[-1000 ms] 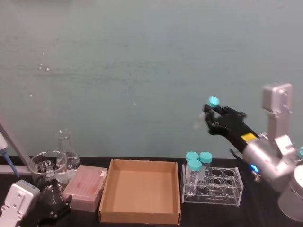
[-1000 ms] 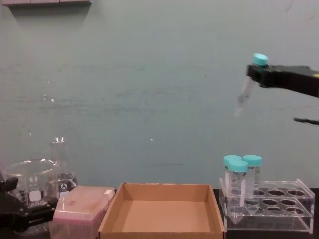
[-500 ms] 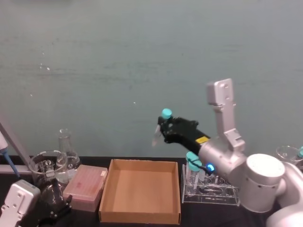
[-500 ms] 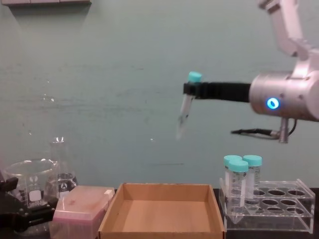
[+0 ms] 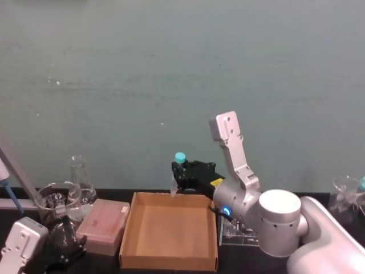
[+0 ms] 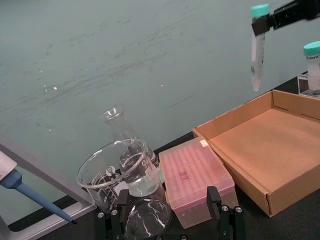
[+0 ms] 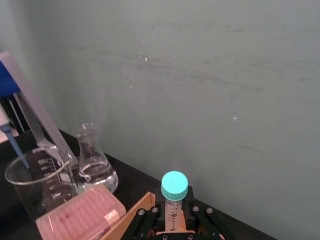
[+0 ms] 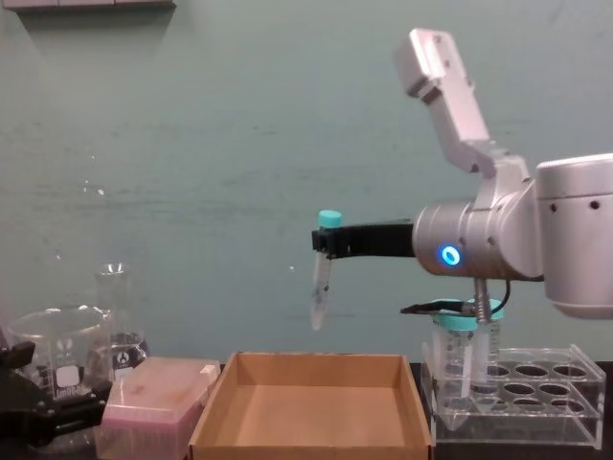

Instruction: Use the right hand to move the test tube from the test tube rack into the box.

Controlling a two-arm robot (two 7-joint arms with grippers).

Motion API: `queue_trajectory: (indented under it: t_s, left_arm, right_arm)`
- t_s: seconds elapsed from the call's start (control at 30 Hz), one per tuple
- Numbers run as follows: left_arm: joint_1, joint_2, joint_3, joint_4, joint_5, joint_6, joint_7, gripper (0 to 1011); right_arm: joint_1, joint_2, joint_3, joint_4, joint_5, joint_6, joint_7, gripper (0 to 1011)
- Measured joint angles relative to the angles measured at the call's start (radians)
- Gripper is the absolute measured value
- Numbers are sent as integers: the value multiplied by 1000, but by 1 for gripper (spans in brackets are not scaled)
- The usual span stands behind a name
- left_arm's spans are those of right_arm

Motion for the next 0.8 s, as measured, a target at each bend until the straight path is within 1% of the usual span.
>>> queue_trajectory:
  t_s: [0.4, 0.47, 0.5, 0.6, 0.63, 0.7, 0.73, 0.77, 0.8]
  left_arm:
    - [0, 0, 0, 0, 0, 0, 0, 1000]
    - [0, 0, 0, 0, 0, 0, 0, 1000]
    - [0, 0, 0, 0, 0, 0, 0, 1000]
    - [0, 0, 0, 0, 0, 0, 0, 1000]
    - [0, 0, 0, 0, 0, 0, 0, 1000]
    - [0, 0, 0, 0, 0, 0, 0, 1000]
    - [0, 0, 0, 0, 0, 0, 0, 1000]
    - [0, 0, 0, 0, 0, 0, 0, 1000]
    - [0, 0, 0, 0, 0, 0, 0, 1000]
  right_arm:
    - [-6, 5, 5, -16, 3, 0, -1, 209]
    - [-7, 6, 6, -17, 4, 1, 0, 223]
    - [-8, 7, 6, -18, 4, 1, 0, 267]
    - [-9, 7, 7, -20, 5, 2, 0, 324]
    - [-9, 8, 7, -21, 6, 2, 0, 377]
    - [-9, 8, 8, -22, 7, 3, 0, 435]
    - [-10, 8, 8, -22, 7, 3, 0, 435]
    - [-10, 8, 8, -22, 7, 3, 0, 463]
    - [-10, 8, 8, -23, 8, 3, 0, 521]
